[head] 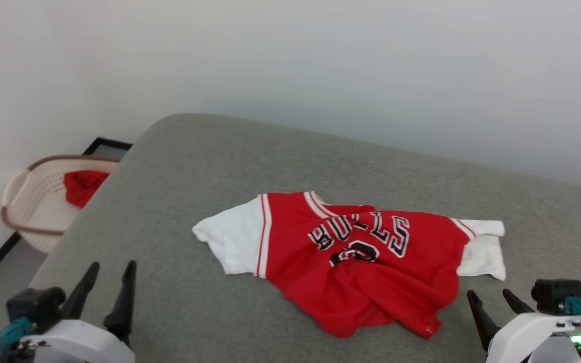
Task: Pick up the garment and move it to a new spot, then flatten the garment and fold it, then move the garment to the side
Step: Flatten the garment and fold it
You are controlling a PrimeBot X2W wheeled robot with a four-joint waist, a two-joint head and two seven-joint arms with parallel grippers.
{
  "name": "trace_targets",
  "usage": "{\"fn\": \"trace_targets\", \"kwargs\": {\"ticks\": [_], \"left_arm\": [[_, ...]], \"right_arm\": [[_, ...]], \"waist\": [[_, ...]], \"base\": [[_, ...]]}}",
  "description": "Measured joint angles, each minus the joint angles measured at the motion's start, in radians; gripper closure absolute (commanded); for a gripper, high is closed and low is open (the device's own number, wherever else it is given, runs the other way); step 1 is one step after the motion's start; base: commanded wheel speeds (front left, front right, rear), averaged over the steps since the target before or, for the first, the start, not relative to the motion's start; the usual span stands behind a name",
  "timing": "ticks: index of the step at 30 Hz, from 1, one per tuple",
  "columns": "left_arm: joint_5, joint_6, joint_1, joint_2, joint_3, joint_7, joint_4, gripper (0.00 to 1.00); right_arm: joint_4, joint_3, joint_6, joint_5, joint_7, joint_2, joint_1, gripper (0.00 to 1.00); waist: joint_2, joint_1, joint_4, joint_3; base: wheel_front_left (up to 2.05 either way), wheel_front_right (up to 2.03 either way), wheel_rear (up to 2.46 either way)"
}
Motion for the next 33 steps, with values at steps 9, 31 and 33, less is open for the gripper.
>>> {"fn": "trace_targets", "kwargs": {"ticks": [9, 31, 33], "left_arm": [[0.061, -0.033, -0.032, -0.077, -0.015, -0.001, 0.006, 0.00], [0.154, -0.134, -0.110, -0.247, 0.049, -0.001, 0.103, 0.00], [0.161, -0.137, -0.109, -0.252, 0.066, -0.001, 0.109, 0.00]], "right_arm": [[0.045, -0.039, 0.000, 0.005, 0.225, -0.004, -0.073, 0.00], [0.241, 0.007, -0.001, -0.091, 0.367, -0.018, -0.265, 1.00], [0.243, 0.012, -0.001, -0.078, 0.367, -0.019, -0.269, 1.00]], "waist": [[0.0000, 0.0000, 0.095, 0.044], [0.0000, 0.0000, 0.238, 0.217], [0.0000, 0.0000, 0.232, 0.218]], "base": [[0.00, 0.00, 0.00], [0.00, 0.00, 0.00], [0.00, 0.00, 0.00]]}}
